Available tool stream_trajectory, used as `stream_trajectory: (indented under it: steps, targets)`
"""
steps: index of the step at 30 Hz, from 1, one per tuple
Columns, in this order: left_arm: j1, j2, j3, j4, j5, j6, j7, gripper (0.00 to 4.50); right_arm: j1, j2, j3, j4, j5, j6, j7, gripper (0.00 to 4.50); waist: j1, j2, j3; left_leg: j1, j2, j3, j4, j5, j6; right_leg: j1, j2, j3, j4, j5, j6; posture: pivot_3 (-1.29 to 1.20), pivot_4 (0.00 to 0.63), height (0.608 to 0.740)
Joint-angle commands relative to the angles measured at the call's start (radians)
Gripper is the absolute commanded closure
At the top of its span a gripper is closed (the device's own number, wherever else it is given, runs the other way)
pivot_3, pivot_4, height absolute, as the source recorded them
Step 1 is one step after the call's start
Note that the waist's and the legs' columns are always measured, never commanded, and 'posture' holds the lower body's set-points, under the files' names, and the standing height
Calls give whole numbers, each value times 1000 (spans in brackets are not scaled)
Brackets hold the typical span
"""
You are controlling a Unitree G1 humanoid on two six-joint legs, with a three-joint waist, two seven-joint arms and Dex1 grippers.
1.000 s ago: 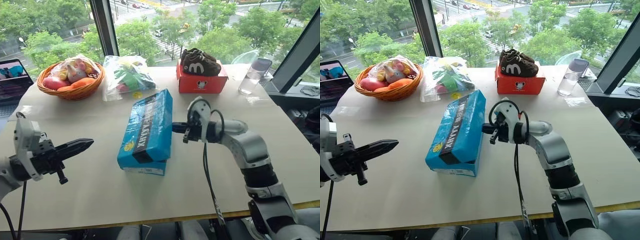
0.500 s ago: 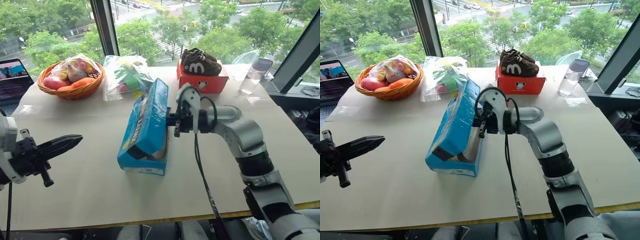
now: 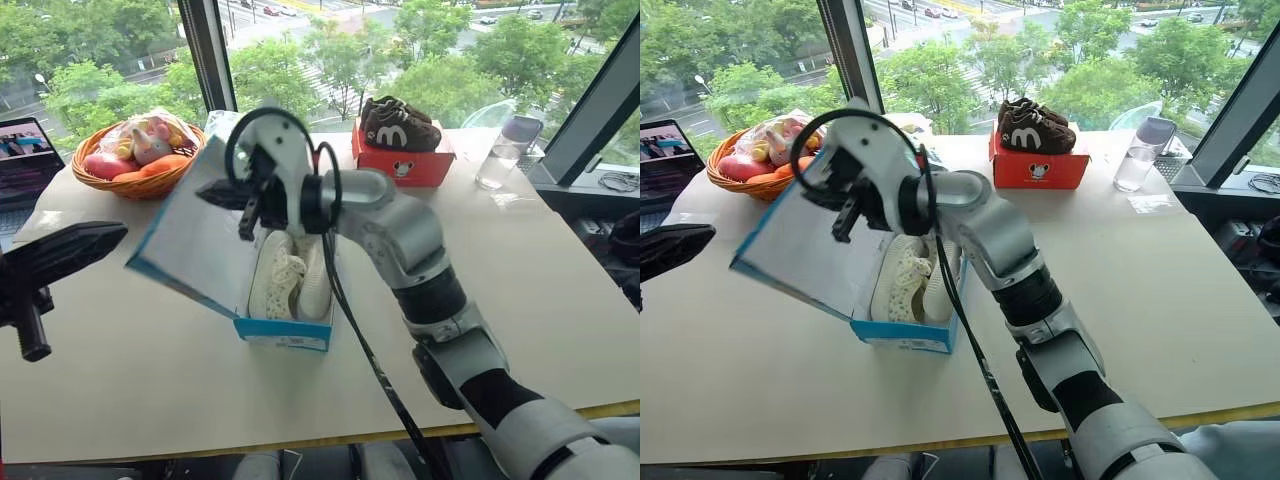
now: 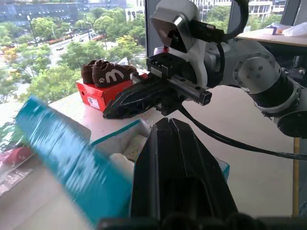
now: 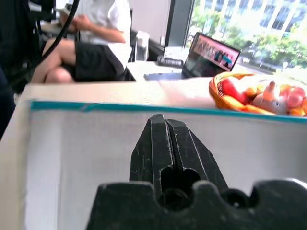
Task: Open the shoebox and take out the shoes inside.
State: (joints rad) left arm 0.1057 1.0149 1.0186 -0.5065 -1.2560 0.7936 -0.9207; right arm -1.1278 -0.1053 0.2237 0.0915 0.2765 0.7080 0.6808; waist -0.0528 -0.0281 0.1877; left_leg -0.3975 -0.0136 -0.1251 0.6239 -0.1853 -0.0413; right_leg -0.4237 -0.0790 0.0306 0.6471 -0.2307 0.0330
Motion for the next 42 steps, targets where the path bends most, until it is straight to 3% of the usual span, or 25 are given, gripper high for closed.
stream_trajectory:
  steps: [1,9,16,25,41,42]
  targets:
    - [-13,5,-58,16,60,-38,-11,4483,10,-47,-59,-4,1,-18,-9,4500,3,0,0,0,0,0,0,0,0,0,0,0,0,0,0,0,150,740]
    - [-75,43,-297,240,309,-182,-182,4483,86,-141,-25,-116,13,68,29,4500,-13,1,1,0,5,5,-3,0,0,-4,5,3,0,1,-3,0,150,740]
    - [-222,-28,-504,406,450,-305,-241,4483,135,-132,25,-184,33,162,35,4500,-17,1,0,2,11,9,-4,0,1,-4,11,8,0,2,-5,0,150,740]
    - [-272,70,-544,443,428,-239,-439,4483,160,-148,102,-215,44,184,97,4500,-19,1,0,1,12,11,-4,0,1,-7,12,10,0,3,-5,0,150,740]
    - [-396,67,-627,573,498,-259,-534,4483,53,-78,132,25,-34,82,120,4500,-19,0,0,1,15,13,-5,0,1,-10,15,12,1,4,-7,0,150,740]
    - [-399,67,-629,575,501,-260,-536,4497,45,-74,131,36,-37,79,122,4227,-18,0,0,0,15,13,-5,0,1,-11,15,12,1,4,-7,0,150,740]
